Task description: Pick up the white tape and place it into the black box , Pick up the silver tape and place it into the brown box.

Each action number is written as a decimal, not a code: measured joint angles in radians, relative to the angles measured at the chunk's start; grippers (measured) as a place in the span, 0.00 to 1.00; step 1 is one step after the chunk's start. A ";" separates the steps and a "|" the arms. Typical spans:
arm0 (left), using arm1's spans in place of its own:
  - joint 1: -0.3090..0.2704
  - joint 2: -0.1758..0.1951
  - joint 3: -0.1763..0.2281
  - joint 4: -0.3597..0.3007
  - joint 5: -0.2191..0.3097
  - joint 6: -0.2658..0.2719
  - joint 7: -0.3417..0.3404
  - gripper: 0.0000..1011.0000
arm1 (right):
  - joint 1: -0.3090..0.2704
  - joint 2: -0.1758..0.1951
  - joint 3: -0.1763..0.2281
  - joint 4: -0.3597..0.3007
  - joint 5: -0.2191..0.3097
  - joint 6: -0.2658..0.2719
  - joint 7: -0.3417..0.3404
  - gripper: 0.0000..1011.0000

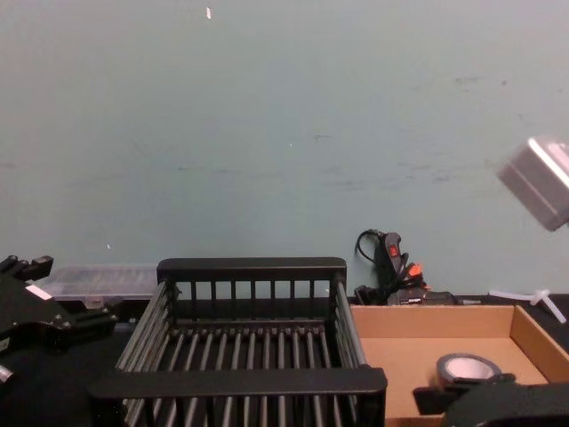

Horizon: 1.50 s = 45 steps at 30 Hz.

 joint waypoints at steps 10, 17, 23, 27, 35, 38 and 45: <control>0.000 0.000 0.000 0.000 0.000 0.000 0.000 0.99 | 0.034 -0.007 -0.053 0.024 0.000 0.023 -0.001 0.99; 0.000 0.000 0.000 0.000 0.000 0.000 0.000 0.99 | 0.058 -0.019 -0.083 0.046 -0.005 0.044 -0.007 0.99; 0.000 0.000 0.000 0.000 0.000 0.000 0.000 0.99 | 0.086 -0.032 -0.117 0.065 -0.030 0.056 -0.007 0.99; 0.000 0.000 0.000 0.000 0.000 0.000 0.000 0.99 | 0.098 -0.041 -0.132 0.076 -0.046 0.060 -0.005 0.99; 0.000 0.000 0.000 0.000 0.000 0.000 0.000 0.99 | 0.118 -0.061 -0.156 0.101 -0.074 0.070 0.001 0.99; 0.000 0.000 0.000 0.000 0.000 0.000 0.000 0.99 | 0.124 -0.069 -0.161 0.111 -0.081 0.073 0.006 0.99; 0.000 0.000 0.000 0.000 0.000 0.000 0.000 0.99 | 0.139 -0.087 -0.173 0.139 -0.098 0.080 0.019 0.99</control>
